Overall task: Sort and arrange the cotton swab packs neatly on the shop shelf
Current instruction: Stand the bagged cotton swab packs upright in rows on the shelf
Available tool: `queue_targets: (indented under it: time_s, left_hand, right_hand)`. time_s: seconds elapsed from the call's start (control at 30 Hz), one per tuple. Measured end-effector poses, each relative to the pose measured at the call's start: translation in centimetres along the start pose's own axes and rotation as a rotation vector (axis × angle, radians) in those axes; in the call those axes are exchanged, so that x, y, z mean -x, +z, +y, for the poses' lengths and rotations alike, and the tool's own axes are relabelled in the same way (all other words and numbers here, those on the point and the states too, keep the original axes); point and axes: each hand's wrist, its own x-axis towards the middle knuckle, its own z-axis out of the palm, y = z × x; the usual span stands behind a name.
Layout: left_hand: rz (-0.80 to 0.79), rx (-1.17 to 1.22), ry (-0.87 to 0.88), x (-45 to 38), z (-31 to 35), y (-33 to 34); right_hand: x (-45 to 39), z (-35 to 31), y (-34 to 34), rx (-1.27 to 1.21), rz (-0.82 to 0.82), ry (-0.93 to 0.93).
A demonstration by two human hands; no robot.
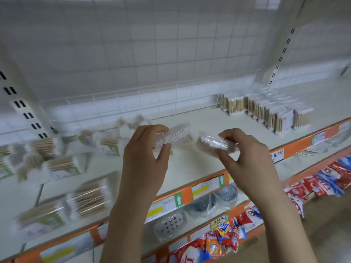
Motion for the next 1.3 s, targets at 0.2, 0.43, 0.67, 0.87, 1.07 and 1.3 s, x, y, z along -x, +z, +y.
queue_targets:
  time_s: [0.2,0.43,0.67,0.87,1.07,1.3]
  left_hand:
    - [-0.005,0.016,0.051,-2.6,0.1,3.9]
    - [-0.056,0.011,-0.018,-4.8,1.3,10.3]
    - [-0.042,-0.19,-0.077,-7.1,4.2,18.6]
    - [-0.02,-0.28,-0.132,-8.2,6.9,24.0]
    - [-0.011,-0.348,-0.182,-8.4,7.9,26.3]
    - [-0.032,-0.429,-0.237,-8.0,8.2,28.2]
  right_hand:
    - [-2.0,3.5,-0.5,0.008,0.01,0.044]
    - [-5.7,10.2,-0.9,-0.001,0.026,0.03]
    - [-12.0,19.6,-3.3,0.02,-0.072,-0.097]
    - [-17.0,25.7,-4.3,0.094,-0.129,-0.193]
    - [-23.0,27.7,-3.7,0.145,-0.2,-0.378]
    - [-27.9,28.6,-1.0,0.179,-0.394,-0.463]
